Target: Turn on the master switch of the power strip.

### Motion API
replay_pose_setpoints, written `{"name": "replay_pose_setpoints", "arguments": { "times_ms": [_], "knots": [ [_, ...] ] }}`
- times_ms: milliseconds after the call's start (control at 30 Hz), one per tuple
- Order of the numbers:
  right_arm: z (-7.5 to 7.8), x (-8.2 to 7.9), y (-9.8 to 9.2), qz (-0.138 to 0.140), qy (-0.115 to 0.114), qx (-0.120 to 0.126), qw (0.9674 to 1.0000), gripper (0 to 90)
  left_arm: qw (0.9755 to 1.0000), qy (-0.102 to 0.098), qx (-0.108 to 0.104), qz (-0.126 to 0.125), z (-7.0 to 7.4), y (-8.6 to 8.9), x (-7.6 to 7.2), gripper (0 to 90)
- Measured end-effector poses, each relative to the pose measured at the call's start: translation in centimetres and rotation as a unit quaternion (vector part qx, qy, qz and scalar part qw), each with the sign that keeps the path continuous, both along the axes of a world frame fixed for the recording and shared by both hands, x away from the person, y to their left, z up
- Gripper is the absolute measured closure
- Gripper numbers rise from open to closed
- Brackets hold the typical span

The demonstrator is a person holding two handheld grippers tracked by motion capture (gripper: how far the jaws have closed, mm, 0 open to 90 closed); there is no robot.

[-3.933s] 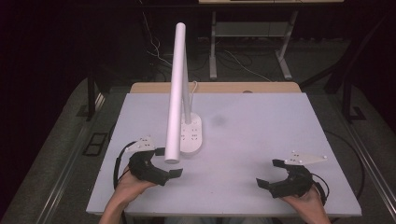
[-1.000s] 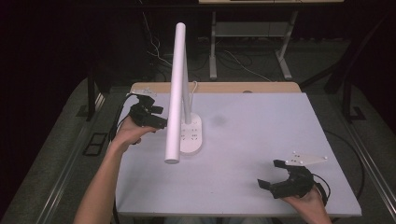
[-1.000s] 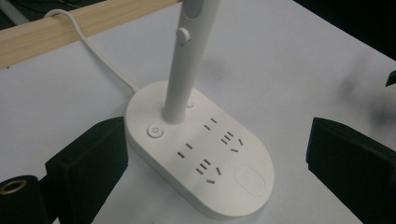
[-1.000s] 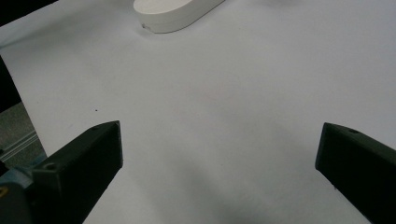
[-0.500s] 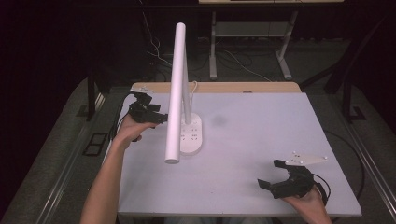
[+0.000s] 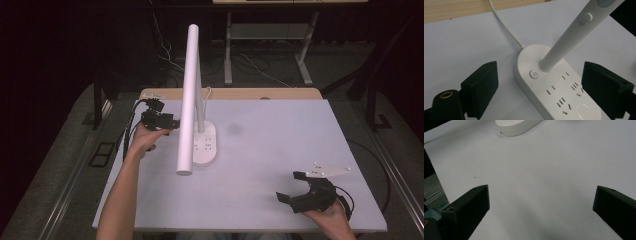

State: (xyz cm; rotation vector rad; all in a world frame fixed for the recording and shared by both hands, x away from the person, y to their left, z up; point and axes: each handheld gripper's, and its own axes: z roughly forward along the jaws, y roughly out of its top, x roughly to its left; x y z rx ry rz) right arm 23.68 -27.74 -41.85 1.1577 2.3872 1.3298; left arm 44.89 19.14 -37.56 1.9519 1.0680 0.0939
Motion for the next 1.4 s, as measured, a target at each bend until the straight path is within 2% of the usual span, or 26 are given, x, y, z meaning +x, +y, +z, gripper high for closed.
{"name": "replay_pose_setpoints", "arguments": {
  "times_ms": [167,200,300,500,633,833,1067,1167,1300,1400],
  "knots": [
    [0.0,0.0,-0.2,-0.004,-0.001,0.003,1.0000,0.2,1.0000,0.005,-0.002,-0.008,-0.6,-0.4,0.5,17.5],
    [0.0,0.0,-0.2,-0.003,-0.001,0.002,1.0000,0.1,0.9998,0.015,-0.010,-0.001,-0.7,-0.6,0.4,18.9],
    [0.0,0.0,-0.2,-0.003,-0.001,0.002,1.0000,0.1,0.9996,0.017,-0.017,-0.014,-1.1,-1.0,0.6,24.8],
    [0.0,0.0,-0.3,-0.002,-0.003,0.000,1.0000,0.1,0.9997,0.007,-0.009,-0.023,-1.6,-1.7,0.7,38.9],
    [0.0,0.0,-0.3,-0.003,-0.002,-0.001,1.0000,0.1,0.9997,0.007,-0.008,-0.022,-1.9,-2.1,0.8,50.8],
    [-0.1,0.0,-0.2,-0.001,0.002,-0.002,1.0000,0.1,0.9999,0.002,0.006,-0.011,-2.5,-2.8,0.9,66.8],
    [0.0,0.0,-0.3,0.000,0.000,-0.003,1.0000,0.1,1.0000,0.001,0.002,0.006,-2.8,-3.4,1.0,84.8],
    [-0.1,0.1,-0.3,0.000,0.001,-0.004,1.0000,0.1,0.9998,0.002,0.017,0.011,-3.1,-3.6,1.1,89.4],
    [-0.1,0.1,-0.3,0.000,0.002,-0.004,1.0000,0.1,0.9992,0.005,0.040,0.005,-3.5,-3.8,1.1,89.8],
    [-0.1,0.1,-0.3,0.000,0.003,-0.005,1.0000,0.1,0.9988,0.003,0.048,0.003,-3.7,-3.9,1.1,89.9]
  ]
}}
